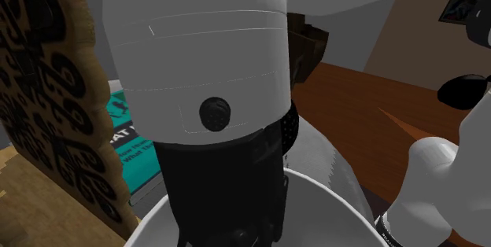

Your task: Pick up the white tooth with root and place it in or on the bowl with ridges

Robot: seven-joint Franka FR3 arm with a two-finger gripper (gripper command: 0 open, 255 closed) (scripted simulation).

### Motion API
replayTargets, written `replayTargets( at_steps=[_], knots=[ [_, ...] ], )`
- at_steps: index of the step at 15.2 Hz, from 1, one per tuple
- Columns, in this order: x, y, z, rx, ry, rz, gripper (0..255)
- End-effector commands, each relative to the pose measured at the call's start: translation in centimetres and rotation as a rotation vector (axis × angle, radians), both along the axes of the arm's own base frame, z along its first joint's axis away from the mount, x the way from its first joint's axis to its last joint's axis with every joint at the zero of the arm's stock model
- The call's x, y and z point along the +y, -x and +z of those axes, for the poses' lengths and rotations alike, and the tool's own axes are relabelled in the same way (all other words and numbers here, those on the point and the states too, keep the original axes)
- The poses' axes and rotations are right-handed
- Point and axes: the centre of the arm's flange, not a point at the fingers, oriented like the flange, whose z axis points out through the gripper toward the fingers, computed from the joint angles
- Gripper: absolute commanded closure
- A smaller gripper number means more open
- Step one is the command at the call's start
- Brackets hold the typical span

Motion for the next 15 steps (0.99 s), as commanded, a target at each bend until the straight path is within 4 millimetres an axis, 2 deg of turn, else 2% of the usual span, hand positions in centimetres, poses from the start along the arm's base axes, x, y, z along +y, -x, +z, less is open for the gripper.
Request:
replayTargets(
  at_steps=[1,2,15],
  knots=[
    [-0.1,-0.2,-0.7,0.007,0.013,-0.001,255],
    [0.5,0.1,-0.5,0.006,0.014,-0.001,255],
    [0.5,0.1,6.4,0.007,0.014,-0.001,255]
  ],
)
